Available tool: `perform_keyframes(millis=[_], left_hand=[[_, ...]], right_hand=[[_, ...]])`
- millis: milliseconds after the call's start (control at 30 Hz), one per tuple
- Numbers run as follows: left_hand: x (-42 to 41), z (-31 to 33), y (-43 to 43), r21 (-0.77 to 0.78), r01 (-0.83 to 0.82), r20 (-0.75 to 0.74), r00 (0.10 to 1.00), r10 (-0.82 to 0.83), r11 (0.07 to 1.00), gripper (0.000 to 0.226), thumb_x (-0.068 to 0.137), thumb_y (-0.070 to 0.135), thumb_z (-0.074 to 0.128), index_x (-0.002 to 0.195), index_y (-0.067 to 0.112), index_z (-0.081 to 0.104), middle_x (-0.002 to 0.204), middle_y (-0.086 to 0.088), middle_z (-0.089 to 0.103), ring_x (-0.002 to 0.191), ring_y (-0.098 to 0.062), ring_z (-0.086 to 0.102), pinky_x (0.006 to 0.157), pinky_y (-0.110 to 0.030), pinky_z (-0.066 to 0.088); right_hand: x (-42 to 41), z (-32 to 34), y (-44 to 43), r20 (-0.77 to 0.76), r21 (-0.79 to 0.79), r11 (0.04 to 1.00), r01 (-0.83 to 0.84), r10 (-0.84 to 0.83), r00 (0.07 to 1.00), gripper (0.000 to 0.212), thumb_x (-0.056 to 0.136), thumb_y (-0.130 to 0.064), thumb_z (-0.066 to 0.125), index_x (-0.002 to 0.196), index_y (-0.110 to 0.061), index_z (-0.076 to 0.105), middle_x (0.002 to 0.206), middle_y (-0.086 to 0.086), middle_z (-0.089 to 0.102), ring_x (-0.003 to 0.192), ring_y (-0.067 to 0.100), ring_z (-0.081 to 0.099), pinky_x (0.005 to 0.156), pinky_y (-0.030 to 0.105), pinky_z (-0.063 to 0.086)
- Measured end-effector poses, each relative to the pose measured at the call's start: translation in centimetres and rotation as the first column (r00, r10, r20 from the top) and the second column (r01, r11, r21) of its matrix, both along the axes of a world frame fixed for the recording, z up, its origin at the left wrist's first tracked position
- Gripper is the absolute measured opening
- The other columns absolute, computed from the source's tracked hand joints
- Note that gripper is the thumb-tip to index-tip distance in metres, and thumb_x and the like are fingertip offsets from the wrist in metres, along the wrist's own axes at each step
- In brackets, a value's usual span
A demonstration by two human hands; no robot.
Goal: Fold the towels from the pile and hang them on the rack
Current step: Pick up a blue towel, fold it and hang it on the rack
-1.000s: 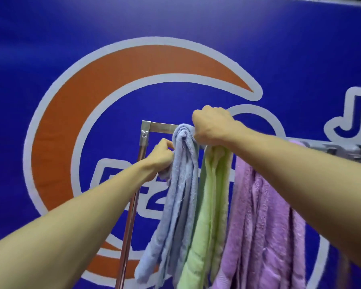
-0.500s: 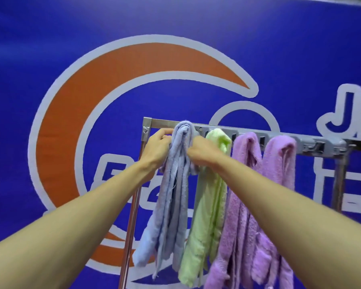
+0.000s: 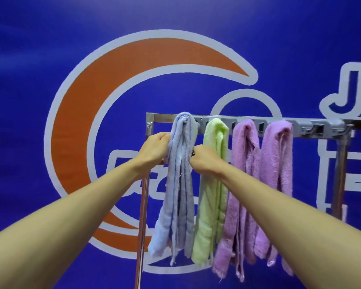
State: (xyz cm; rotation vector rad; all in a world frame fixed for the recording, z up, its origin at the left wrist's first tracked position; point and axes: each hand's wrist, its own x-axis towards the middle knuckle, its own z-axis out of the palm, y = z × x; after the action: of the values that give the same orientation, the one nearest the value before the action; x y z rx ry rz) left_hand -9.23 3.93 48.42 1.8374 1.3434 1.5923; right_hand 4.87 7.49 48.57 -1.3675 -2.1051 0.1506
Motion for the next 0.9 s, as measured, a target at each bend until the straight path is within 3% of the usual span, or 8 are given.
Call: perform_keyframes(millis=[100,267,333,400,533,667,767,900], left_hand=[[-0.1,-0.3,-1.6,-0.018,-0.037,-0.072,0.997,0.036,0.999,0.028,0.102,0.023,0.036,0.117,0.017,0.059,0.1,-0.007,0.067,0.093,-0.02,0.066,0.074,-0.029,0.054],[0.0,-1.4,-4.3,-0.036,-0.149,-0.116,0.983,0.144,0.988,0.037,0.099,0.014,0.044,0.135,0.014,0.039,0.109,-0.009,0.066,0.091,-0.017,0.066,0.069,-0.025,0.052],[0.5,-1.9,-5.8,-0.014,-0.179,-0.12,0.977,0.176,0.984,0.036,0.096,0.012,0.047,0.132,0.014,0.04,0.1,-0.007,0.067,0.086,-0.015,0.067,0.07,-0.027,0.054],[1.4,-2.6,-7.5,-0.001,-0.181,-0.122,0.976,0.18,0.983,0.031,0.095,0.008,0.047,0.125,0.013,0.044,0.096,-0.009,0.067,0.081,-0.016,0.067,0.066,-0.026,0.055],[4.8,-5.4,-10.0,-0.038,-0.122,-0.174,0.978,0.114,0.992,0.025,0.093,0.004,0.042,0.113,0.011,0.054,0.087,-0.011,0.069,0.077,-0.02,0.068,0.07,-0.034,0.058],[9.4,-10.0,-11.3,-0.152,-0.021,-0.265,0.964,-0.02,0.988,0.021,0.09,0.005,0.044,0.103,0.013,0.058,0.083,-0.007,0.07,0.072,-0.017,0.07,0.069,-0.032,0.058],[12.9,-15.1,-11.5,-0.295,0.05,-0.311,0.939,-0.145,0.954,0.02,0.087,0.003,0.045,0.098,0.015,0.056,0.081,-0.005,0.069,0.069,-0.016,0.067,0.07,-0.033,0.055],[16.0,-23.0,-10.6,-0.495,0.092,-0.343,0.893,-0.292,0.864,0.017,0.086,0.003,0.048,0.099,0.014,0.052,0.084,-0.006,0.068,0.069,-0.02,0.068,0.075,-0.032,0.052]], right_hand=[[1.2,-0.4,-1.1,0.044,-0.025,0.999,-0.048,0.049,0.998,0.018,0.088,-0.008,0.042,0.094,-0.002,0.058,0.098,0.016,0.063,0.089,0.03,0.057,0.071,0.036,0.047],[3.7,-1.1,-4.0,0.175,-0.072,0.989,-0.131,0.141,0.974,0.043,0.087,-0.001,0.038,0.126,-0.009,0.055,0.123,0.013,0.062,0.108,0.029,0.056,0.082,0.031,0.047],[5.0,-1.7,-5.4,0.223,-0.083,0.986,-0.145,0.16,0.962,0.047,0.092,-0.003,0.04,0.138,-0.006,0.046,0.14,0.013,0.051,0.127,0.027,0.048,0.104,0.032,0.04],[6.5,-2.8,-6.9,0.231,-0.11,0.981,-0.159,0.18,0.956,0.047,0.096,-0.009,0.041,0.143,-0.007,0.041,0.149,0.007,0.043,0.136,0.021,0.041,0.113,0.029,0.029],[10.3,-6.6,-9.6,0.11,-0.216,0.95,-0.225,0.253,0.961,0.04,0.097,-0.014,0.049,0.137,-0.013,0.052,0.139,0.0,0.055,0.116,0.007,0.052,0.107,0.026,0.038],[14.1,-11.5,-11.2,0.029,-0.314,0.924,-0.217,0.238,0.971,0.033,0.095,-0.014,0.05,0.126,-0.015,0.061,0.111,-0.006,0.066,0.093,0.01,0.062,0.084,0.026,0.051],[17.1,-16.4,-11.0,-0.063,-0.427,0.878,-0.219,0.212,0.975,0.03,0.095,-0.015,0.052,0.122,-0.015,0.065,0.111,-0.008,0.066,0.104,0.01,0.061,0.092,0.031,0.054],[20.8,-23.3,-10.3,-0.115,-0.556,0.816,-0.161,0.117,0.987,0.028,0.096,-0.016,0.054,0.122,-0.012,0.064,0.121,0.005,0.064,0.115,0.016,0.059,0.093,0.033,0.053]])
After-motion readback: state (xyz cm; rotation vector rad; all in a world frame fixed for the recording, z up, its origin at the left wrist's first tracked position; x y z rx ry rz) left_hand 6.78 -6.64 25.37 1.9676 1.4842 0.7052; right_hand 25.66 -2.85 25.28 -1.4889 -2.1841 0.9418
